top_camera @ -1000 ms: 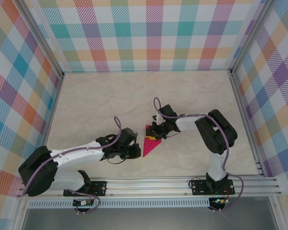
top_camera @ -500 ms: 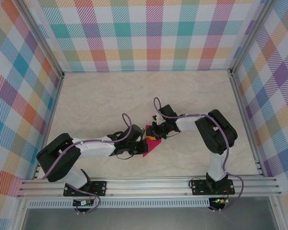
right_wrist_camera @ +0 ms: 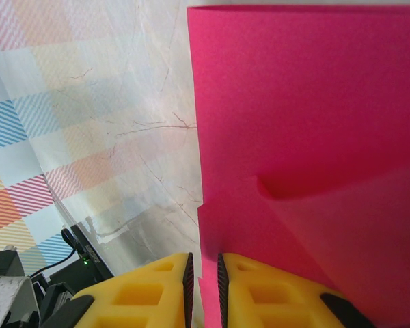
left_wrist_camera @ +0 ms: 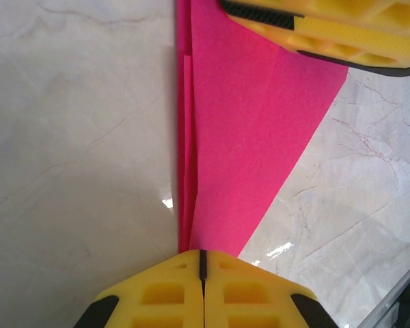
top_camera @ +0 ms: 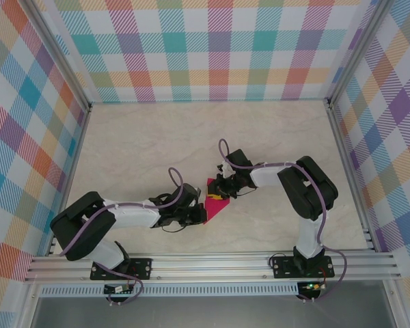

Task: Fold a paper plane with a square sheet of paper (pick it up from the middle)
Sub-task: Fourth fold the wing at the center of the table.

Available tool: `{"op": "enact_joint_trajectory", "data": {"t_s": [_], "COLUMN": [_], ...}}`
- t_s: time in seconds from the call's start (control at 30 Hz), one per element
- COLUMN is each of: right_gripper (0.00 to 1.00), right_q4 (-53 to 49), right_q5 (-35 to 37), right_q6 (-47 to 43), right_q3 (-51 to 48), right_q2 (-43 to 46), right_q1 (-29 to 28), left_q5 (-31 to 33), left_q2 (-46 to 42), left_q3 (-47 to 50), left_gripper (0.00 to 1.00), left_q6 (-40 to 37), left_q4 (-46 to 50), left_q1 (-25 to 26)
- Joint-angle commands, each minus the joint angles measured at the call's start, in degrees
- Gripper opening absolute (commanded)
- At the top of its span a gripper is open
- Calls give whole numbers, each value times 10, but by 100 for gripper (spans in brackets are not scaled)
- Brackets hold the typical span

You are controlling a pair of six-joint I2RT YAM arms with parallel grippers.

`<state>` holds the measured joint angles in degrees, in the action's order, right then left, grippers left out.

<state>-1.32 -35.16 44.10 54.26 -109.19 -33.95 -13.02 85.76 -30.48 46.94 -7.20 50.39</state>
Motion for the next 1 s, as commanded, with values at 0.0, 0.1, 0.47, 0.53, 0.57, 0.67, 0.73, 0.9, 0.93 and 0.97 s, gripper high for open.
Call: {"op": "enact_joint_trajectory", "data": {"t_s": [0.0,0.1,0.47,0.53,0.57,0.67,0.73,0.9,0.93,0.97], "right_gripper": [20,20,21,21,21,21,21,21,21,21], "right_q4": [-61,-62,-63,-62,-62,-60,-60,-59,-60,-59], "right_q5": [78,77,80,80,80,79,77,76,75,75], "right_q6": [-8,-8,-7,-7,-6,-5,-4,-6,-5,-5], "right_q3": [-29,-28,-30,-30,-30,-29,-28,-27,-28,-28], "right_q2": [-47,-47,-47,-47,-47,-47,-49,-52,-51,-51], "right_q1": [6,6,6,6,7,6,6,6,6,6], "left_q5": [-24,-33,-42,-33,-28,-21,-18,16,26,33], "left_q2": [2,4,-9,-16,-22,-45,-62,-140,-157,-171], "left_q3": [42,44,44,44,46,52,51,25,21,18], "left_gripper": [6,6,7,7,7,7,7,7,7,7], "left_q6": [7,5,1,2,3,7,6,-4,-4,-2], "left_q4": [61,68,97,116,124,140,152,193,194,191], "left_q1": [11,15,39,39,39,39,39,38,35,30]}}
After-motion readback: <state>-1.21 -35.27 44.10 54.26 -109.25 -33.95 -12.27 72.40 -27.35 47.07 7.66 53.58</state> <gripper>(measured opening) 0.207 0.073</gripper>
